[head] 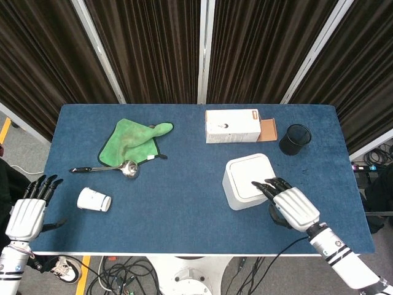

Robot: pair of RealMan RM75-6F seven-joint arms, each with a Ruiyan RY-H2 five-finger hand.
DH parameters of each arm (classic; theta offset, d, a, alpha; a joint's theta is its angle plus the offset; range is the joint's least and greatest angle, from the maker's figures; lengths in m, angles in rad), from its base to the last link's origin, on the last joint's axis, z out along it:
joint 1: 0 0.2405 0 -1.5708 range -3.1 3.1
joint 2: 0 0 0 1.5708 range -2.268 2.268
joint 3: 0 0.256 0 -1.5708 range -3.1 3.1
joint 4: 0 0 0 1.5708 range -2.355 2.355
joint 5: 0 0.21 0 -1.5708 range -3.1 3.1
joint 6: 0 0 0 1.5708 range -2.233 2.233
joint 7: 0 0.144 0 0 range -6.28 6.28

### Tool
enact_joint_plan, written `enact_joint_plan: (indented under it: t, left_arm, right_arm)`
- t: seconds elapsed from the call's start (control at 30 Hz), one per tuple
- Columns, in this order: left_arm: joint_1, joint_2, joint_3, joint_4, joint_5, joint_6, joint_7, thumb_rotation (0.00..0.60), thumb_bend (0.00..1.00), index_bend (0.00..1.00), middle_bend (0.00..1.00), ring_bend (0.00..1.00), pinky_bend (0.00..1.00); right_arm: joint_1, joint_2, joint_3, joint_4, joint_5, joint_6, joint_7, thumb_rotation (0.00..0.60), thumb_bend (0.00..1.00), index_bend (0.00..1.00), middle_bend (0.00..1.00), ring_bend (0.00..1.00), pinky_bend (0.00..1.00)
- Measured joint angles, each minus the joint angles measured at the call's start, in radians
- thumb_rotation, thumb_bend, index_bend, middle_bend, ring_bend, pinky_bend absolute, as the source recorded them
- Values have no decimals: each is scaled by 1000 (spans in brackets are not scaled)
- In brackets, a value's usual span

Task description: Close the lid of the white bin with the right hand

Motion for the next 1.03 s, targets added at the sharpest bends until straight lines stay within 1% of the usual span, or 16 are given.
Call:
enact_joint_plan:
  t: [0.27,0.43,0.53,0.6,0.7,0.8,0.87,0.97,1.03]
  left_arm:
    - [2,-2,1,6,1,1,-6,600,0,131,85,7,118]
    - [2,-1,-2,6,1,6,-6,600,0,131,85,7,118]
    - [3,-2,-2,5,2,10,-7,600,0,131,85,7,118]
    - [4,-2,-3,3,3,13,-8,600,0,131,85,7,118]
    - [4,0,-4,-4,5,15,-8,600,0,132,85,7,118]
    - [4,4,-6,-10,11,22,-6,600,0,132,85,7,118]
    - [5,6,-5,-12,16,26,-6,600,0,131,85,7,118]
    - [7,8,-1,-14,18,25,-5,600,0,131,85,7,118]
    - [7,7,-2,-14,18,28,-4,600,0,131,85,7,118]
  right_arm:
    - [5,-32,-7,26,21,-25,-3,549,702,0,193,108,128]
    - [-2,-30,-3,22,4,5,7,549,679,0,170,102,117]
    - [-21,-22,0,17,-34,65,17,549,646,0,119,63,88]
    - [-43,-17,2,20,-66,128,20,550,589,0,73,15,50]
    - [-93,-19,2,44,-106,246,12,550,484,0,18,0,4]
    - [-165,-40,-2,107,-129,382,-7,550,406,0,0,0,0]
    - [-218,-69,-6,182,-130,465,-24,552,376,0,0,0,0]
    - [-289,-120,-13,313,-100,525,-27,551,353,0,0,0,0]
    - [-324,-151,-15,394,-65,539,-10,553,334,0,0,0,0]
